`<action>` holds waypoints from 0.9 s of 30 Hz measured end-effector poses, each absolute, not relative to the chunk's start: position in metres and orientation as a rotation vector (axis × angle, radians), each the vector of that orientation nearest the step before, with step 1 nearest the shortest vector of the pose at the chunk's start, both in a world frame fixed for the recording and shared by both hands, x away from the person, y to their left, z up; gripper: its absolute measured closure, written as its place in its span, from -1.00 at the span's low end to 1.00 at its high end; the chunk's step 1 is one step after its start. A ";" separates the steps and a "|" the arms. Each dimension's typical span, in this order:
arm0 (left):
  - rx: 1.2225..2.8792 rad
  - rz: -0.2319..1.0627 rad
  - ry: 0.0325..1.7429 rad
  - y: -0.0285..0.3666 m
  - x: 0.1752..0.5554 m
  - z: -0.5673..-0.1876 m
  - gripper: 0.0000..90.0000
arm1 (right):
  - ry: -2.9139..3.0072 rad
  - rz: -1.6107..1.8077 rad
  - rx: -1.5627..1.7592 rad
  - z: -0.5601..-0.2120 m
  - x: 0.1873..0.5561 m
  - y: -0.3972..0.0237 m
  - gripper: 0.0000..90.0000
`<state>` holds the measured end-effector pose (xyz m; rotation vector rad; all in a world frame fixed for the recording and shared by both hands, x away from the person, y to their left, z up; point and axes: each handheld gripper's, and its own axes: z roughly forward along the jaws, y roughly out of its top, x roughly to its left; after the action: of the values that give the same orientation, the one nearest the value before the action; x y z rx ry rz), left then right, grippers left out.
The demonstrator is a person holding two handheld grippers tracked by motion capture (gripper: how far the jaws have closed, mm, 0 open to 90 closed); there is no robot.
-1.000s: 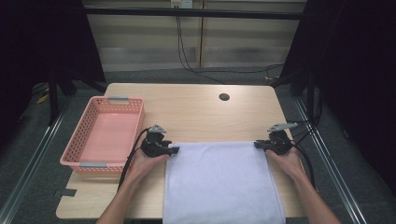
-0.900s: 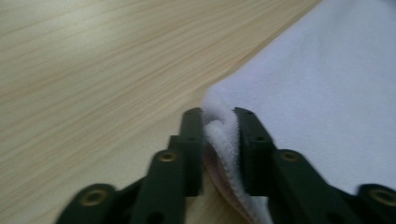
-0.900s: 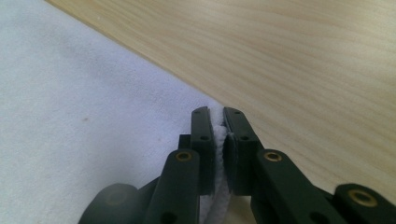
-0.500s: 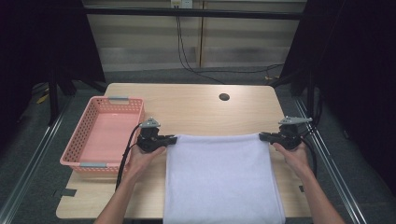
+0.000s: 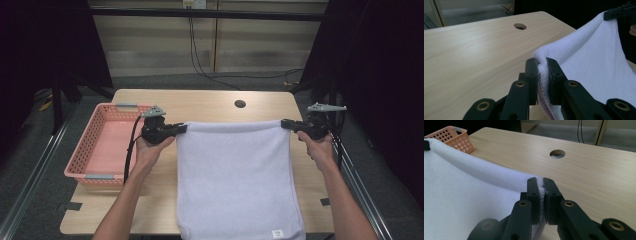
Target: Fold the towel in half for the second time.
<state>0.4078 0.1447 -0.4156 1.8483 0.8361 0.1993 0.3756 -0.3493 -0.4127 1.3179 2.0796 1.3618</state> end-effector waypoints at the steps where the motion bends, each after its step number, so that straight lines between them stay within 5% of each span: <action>1: 1.842 0.203 0.836 0.144 0.412 -0.414 0.80 | 2.075 1.363 1.322 -0.412 0.379 -0.349 0.88; 13: 1.819 0.249 0.844 0.140 0.439 -0.389 0.80 | 2.008 1.396 1.346 -0.388 0.415 -0.350 0.89; 27: 1.800 0.212 0.770 0.152 0.375 -0.392 0.80 | 2.059 1.479 1.217 -0.382 0.350 -0.351 0.89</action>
<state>0.3754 0.1516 -0.3918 1.7998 0.7697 0.2115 0.3500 -0.3511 -0.3819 1.2167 2.0587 1.4787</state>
